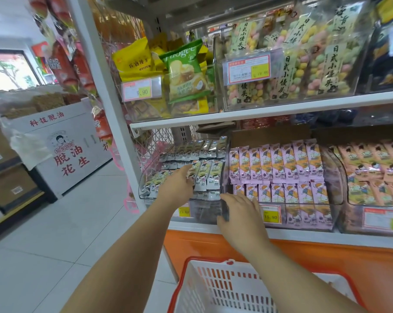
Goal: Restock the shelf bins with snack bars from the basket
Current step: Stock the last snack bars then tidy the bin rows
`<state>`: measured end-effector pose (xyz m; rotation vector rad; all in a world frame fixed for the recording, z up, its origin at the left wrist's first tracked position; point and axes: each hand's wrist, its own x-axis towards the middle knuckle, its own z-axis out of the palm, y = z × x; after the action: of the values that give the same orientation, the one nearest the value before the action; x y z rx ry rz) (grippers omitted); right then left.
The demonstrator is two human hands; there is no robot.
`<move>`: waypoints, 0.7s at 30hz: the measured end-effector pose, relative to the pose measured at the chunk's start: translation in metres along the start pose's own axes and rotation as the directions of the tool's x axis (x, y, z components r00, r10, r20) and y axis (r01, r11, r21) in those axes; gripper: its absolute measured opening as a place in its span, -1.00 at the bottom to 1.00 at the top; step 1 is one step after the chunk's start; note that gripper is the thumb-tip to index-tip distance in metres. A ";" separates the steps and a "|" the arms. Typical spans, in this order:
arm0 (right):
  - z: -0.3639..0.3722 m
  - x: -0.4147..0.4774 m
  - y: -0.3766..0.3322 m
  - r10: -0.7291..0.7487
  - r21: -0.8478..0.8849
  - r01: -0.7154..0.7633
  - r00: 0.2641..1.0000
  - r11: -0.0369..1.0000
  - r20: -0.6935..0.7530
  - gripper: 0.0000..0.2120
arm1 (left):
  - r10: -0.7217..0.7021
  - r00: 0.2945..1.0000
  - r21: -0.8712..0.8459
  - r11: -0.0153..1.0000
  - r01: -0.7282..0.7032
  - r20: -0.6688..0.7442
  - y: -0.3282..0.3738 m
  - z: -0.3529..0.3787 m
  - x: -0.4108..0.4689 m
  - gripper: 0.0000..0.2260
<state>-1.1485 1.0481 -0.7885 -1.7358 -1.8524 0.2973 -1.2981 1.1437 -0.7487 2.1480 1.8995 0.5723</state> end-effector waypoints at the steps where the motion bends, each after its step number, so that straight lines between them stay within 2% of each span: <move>1: -0.004 0.000 -0.003 -0.018 0.028 0.018 1.000 0.999 -0.016 -0.51 | 0.012 0.999 -0.021 1.000 -0.013 -0.041 0.001 -0.002 -0.004 -0.59; 3: -0.014 -0.002 -0.012 -0.072 0.133 0.070 0.997 0.989 0.008 -0.54 | 0.060 0.978 -0.124 0.988 -0.087 -0.202 0.003 -0.003 -0.021 -0.62; 5: -0.023 -0.008 -0.020 -0.183 0.265 0.139 0.972 0.954 0.148 -0.57 | 0.133 0.930 -0.220 0.951 -0.217 -0.343 0.005 0.001 -0.049 -0.69; 7: -0.026 -0.019 -0.024 -0.305 0.291 0.212 0.895 0.933 0.326 -0.62 | 0.174 0.919 -0.258 0.926 -0.275 -0.353 -0.002 0.013 -0.083 -0.77; 9: -0.020 -0.026 -0.014 -0.302 0.258 0.203 0.844 0.945 0.443 -0.66 | 0.160 0.942 -0.282 0.927 -0.246 -0.296 -0.023 0.032 -0.109 -0.80; 16: 0.047 -0.049 0.076 -0.038 0.065 -0.003 0.777 0.998 0.628 -0.86 | 0.046 0.997 -0.370 0.927 -0.068 -0.068 -0.101 0.136 -0.166 -0.75; 19: 0.092 -0.065 0.112 0.050 0.020 -0.091 0.705 0.996 0.707 -0.86 | 0.071 0.989 -0.338 0.941 -0.022 0.131 -0.116 0.186 -0.179 -0.76; 21: 0.122 -0.082 0.136 0.108 -0.077 -0.076 0.613 0.994 0.783 -0.79 | 0.090 0.935 -0.271 0.963 0.007 0.344 -0.121 0.216 -0.185 -0.76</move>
<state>-1.1020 1.0137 -0.9797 -1.8834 -2.3481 1.2635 -1.3318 0.9984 -1.0195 1.9629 1.4954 0.3893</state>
